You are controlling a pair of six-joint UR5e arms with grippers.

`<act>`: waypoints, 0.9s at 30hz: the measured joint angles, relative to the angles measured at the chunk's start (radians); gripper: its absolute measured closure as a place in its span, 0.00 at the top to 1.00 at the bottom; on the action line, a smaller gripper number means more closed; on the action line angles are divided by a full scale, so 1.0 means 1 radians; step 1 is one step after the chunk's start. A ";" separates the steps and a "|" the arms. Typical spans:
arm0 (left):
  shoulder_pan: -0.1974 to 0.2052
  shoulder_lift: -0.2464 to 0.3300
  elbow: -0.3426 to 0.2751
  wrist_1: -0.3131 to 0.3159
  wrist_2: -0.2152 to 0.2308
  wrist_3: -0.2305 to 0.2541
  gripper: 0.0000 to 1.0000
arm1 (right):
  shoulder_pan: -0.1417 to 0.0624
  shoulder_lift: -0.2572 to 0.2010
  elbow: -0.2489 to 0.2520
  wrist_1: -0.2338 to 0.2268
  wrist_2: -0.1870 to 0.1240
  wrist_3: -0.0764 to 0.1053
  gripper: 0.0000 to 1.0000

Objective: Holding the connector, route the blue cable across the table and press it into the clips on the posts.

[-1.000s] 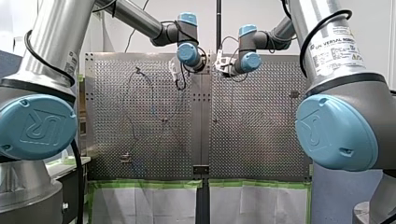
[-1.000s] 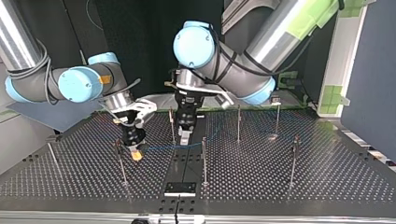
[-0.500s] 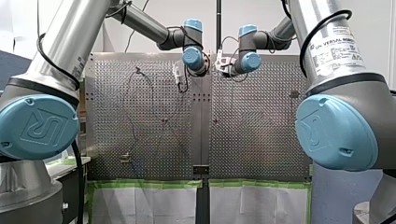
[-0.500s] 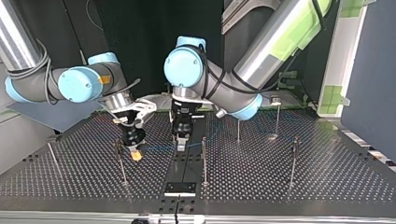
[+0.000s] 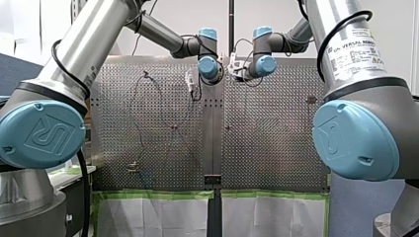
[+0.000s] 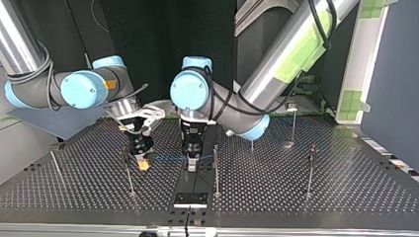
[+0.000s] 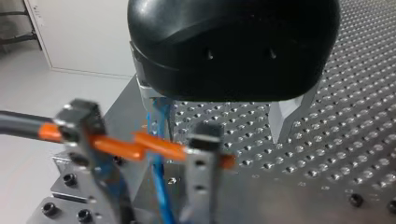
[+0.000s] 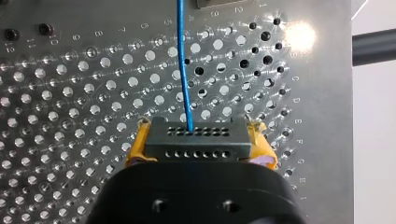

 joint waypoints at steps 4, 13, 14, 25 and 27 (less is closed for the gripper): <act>-0.003 -0.002 0.006 -0.005 -0.026 0.007 0.85 | 0.000 0.000 0.000 0.001 -0.001 0.000 0.00; -0.016 -0.002 0.006 -0.014 -0.071 0.036 0.00 | 0.001 0.000 0.000 0.001 -0.002 0.002 0.00; -0.017 -0.002 0.006 -0.016 -0.078 0.038 0.00 | 0.001 0.000 0.000 0.002 -0.002 0.002 0.00; -0.043 0.000 -0.031 -0.039 -0.133 0.029 0.00 | 0.006 0.000 0.030 0.003 -0.001 0.001 0.00; -0.050 0.001 -0.049 -0.034 -0.150 0.025 0.00 | 0.006 0.000 0.041 0.003 -0.001 0.001 0.00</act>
